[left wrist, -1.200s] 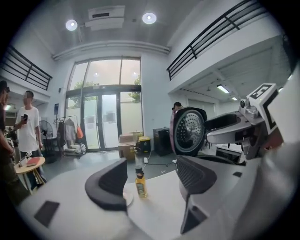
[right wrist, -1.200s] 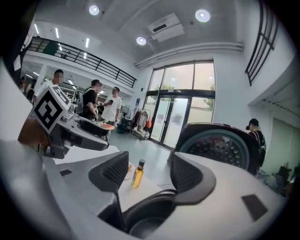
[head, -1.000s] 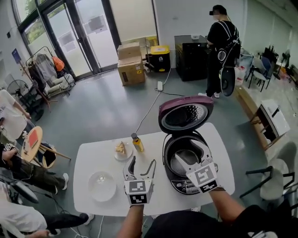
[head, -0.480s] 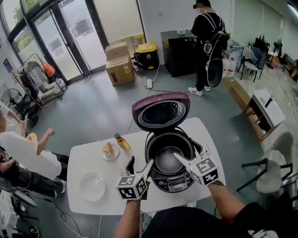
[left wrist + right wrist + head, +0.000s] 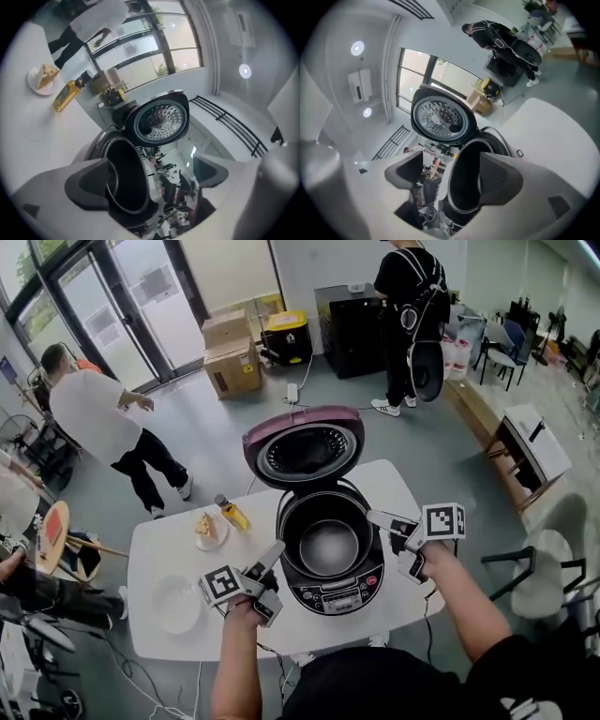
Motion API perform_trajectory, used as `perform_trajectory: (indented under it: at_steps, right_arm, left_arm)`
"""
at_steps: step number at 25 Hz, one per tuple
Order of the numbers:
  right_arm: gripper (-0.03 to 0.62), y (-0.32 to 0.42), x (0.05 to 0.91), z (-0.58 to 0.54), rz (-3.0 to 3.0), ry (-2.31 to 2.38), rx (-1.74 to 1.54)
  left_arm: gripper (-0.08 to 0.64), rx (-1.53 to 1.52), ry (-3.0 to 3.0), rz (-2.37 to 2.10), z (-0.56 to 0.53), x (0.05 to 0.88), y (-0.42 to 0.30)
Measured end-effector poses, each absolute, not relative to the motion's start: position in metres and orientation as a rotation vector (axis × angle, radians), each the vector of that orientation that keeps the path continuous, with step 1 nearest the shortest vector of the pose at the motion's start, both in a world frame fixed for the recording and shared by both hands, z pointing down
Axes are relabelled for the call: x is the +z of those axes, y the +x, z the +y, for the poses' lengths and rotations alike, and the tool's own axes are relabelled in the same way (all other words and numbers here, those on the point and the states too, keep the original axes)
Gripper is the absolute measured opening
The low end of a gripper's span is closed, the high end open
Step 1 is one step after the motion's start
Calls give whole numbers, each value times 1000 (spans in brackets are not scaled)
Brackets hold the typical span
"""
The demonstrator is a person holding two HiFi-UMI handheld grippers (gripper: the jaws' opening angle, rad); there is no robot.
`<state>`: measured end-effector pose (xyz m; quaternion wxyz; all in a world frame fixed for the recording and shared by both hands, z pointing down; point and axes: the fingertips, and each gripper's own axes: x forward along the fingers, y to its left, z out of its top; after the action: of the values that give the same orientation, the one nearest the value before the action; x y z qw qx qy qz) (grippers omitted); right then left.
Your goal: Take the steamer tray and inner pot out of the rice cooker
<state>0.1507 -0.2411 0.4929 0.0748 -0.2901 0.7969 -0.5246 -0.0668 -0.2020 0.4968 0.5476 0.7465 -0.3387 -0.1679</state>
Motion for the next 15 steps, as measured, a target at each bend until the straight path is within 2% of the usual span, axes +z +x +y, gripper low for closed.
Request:
perform_trajectory:
  at_steps: [6, 15]
  right_arm:
    - [357, 152, 530, -235, 2135, -666, -1869]
    - [357, 148, 553, -227, 2130, -659, -1963]
  left_arm:
    - [561, -537, 1595, -658, -203, 511, -66]
    - [575, -539, 1510, -600, -201, 528, -58]
